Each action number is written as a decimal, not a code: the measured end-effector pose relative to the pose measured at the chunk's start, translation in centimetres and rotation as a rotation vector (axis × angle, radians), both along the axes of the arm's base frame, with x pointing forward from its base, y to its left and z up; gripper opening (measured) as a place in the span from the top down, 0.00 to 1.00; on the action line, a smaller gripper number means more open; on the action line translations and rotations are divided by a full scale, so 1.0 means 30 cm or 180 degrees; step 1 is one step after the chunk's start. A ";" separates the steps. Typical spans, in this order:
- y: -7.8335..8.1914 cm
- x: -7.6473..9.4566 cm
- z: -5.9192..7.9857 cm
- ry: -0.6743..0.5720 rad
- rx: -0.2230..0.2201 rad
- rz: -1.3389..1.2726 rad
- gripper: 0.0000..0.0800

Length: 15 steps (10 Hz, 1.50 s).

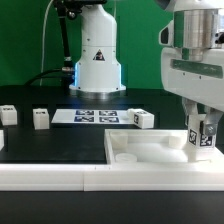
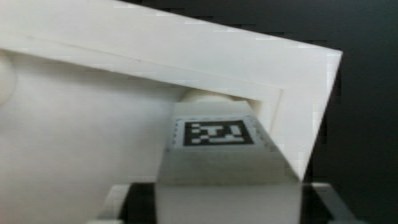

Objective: Assemble one leg

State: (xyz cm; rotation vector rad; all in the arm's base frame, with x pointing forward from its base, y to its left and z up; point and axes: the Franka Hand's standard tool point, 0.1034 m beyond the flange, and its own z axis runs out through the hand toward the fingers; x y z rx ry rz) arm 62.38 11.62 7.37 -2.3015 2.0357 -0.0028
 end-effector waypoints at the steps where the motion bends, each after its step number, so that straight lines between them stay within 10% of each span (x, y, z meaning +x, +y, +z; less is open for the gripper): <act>1: -0.002 0.000 -0.001 0.0006 0.0042 -0.0093 0.63; 5: -0.003 -0.001 -0.002 0.0029 0.0110 -0.0528 0.61; 8: -0.006 0.004 -0.001 -0.0023 0.0090 -0.0169 0.23; 15: -0.006 0.007 -0.005 -0.0127 -0.0030 0.2030 0.19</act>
Offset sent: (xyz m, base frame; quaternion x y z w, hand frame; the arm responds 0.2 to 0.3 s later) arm 0.0000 0.0000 0.0000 0.0000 0.0000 0.1938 0.9810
